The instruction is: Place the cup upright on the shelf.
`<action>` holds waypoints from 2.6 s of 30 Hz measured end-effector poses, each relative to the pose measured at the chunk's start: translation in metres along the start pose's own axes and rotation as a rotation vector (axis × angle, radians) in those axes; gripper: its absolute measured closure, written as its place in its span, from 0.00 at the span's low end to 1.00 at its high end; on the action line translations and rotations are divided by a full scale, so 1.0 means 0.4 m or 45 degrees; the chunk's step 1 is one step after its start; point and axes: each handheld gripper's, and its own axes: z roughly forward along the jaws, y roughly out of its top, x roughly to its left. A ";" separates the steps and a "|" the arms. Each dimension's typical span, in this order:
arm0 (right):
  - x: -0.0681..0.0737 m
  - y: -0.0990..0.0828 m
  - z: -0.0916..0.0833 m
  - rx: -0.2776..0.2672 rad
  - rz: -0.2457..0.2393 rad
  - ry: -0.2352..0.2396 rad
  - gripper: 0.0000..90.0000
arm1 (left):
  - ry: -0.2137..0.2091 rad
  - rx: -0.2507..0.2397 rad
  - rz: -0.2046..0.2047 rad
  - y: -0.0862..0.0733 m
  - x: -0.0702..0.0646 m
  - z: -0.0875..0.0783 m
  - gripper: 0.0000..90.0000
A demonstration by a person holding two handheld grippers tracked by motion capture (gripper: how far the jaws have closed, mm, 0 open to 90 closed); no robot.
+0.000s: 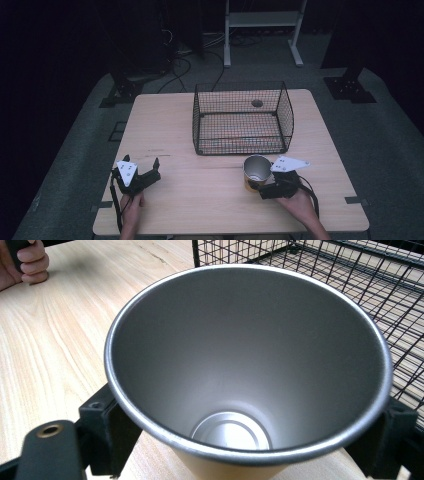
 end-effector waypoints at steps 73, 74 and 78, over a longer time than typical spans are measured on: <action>-0.218 0.474 0.058 0.094 -0.015 0.227 0.16 | 0.000 0.002 -0.005 0.000 0.001 0.000 0.01; -0.222 0.474 0.069 0.097 -0.007 0.225 0.16 | 0.000 0.002 -0.006 0.000 0.001 0.000 0.01; -0.236 0.472 0.118 0.124 0.020 0.218 0.16 | -0.001 0.000 -0.006 0.000 0.001 0.000 0.01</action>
